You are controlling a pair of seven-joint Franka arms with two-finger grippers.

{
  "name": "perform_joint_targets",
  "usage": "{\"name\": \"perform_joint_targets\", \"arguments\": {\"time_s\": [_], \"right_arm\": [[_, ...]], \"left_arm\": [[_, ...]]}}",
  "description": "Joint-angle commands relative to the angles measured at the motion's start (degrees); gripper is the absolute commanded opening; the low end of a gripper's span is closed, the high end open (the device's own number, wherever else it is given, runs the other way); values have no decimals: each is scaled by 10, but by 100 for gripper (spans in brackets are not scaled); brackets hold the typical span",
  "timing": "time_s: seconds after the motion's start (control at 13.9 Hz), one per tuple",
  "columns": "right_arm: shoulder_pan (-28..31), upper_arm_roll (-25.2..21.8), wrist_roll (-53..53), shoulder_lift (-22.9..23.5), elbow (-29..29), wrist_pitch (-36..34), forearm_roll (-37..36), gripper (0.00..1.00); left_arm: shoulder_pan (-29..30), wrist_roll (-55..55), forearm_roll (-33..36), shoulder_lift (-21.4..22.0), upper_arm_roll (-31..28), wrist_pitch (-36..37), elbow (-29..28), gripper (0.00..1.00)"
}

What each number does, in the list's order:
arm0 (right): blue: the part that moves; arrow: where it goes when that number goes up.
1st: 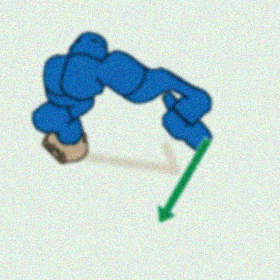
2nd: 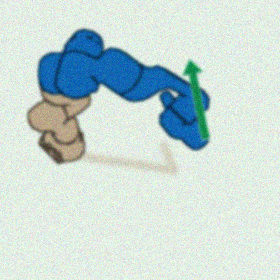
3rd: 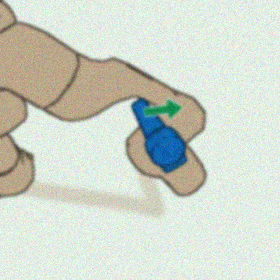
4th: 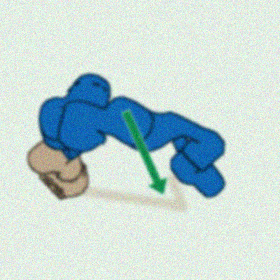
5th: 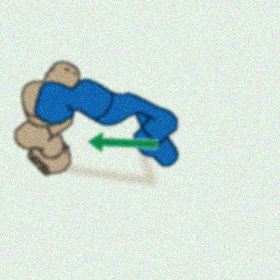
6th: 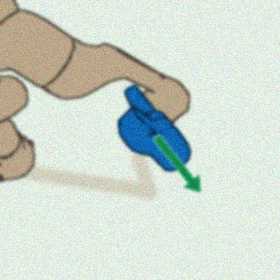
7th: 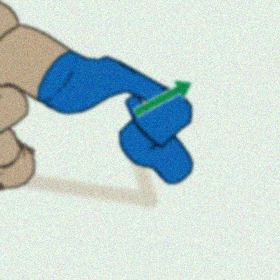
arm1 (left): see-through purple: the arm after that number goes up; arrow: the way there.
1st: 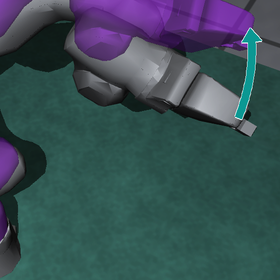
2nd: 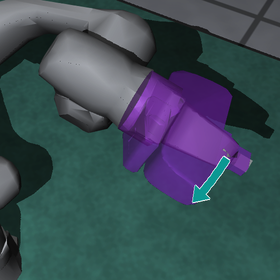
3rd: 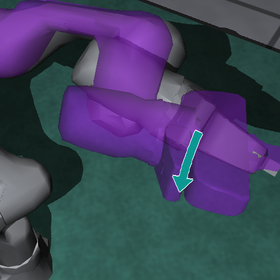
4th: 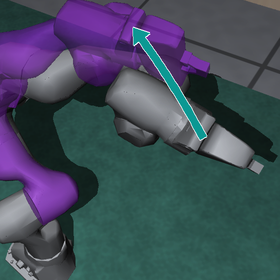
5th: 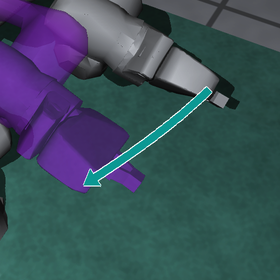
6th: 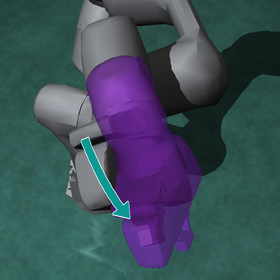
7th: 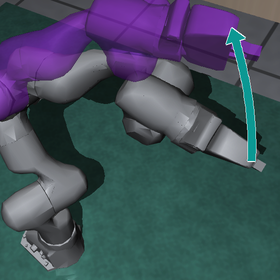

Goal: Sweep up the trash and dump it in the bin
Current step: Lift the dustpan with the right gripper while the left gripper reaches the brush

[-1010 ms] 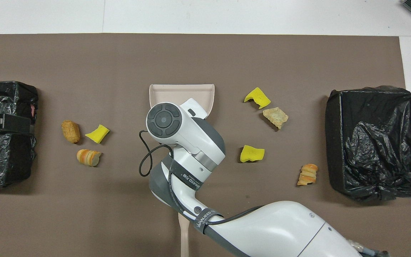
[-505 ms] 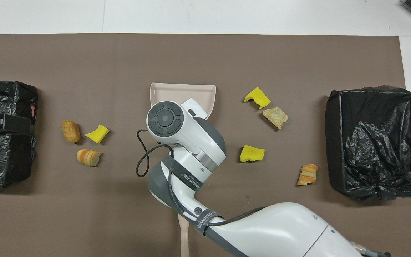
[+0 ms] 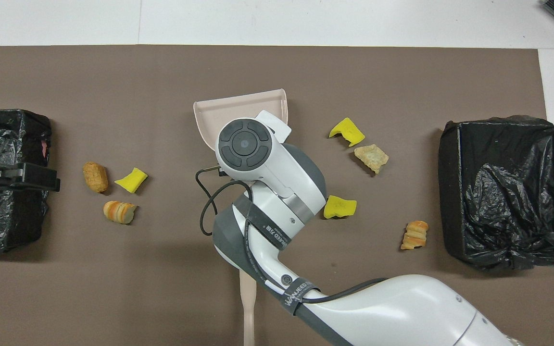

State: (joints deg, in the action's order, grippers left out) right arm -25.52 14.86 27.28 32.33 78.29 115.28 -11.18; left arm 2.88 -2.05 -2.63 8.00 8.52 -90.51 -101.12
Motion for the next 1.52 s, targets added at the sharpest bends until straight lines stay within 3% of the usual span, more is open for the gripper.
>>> {"name": "perform_joint_targets", "arguments": {"time_s": [0.0,0.29,0.51,0.65,1.01,1.44], "right_arm": [[28,4,-145,-28,21,3,6,0],[50,3,-372,-27,22,5,4,0],[75,3,-537,-26,29,3,-4,0],[92,3,-635,-25,30,5,-8,0],[100,3,-787,-24,31,-25,-60,0],[87,5,-876,-17,32,-33,-116,0]], "left_arm": [[-44,-8,-5,66,-5,-12,-90,100],[-135,-55,-11,195,-4,-54,-268,100],[-219,-132,-61,214,-4,-105,-335,100],[-305,-219,-61,213,-4,-174,-379,100],[-448,-287,-62,179,-4,-256,-456,100],[-517,-410,-69,70,-3,-417,-458,100]]}}
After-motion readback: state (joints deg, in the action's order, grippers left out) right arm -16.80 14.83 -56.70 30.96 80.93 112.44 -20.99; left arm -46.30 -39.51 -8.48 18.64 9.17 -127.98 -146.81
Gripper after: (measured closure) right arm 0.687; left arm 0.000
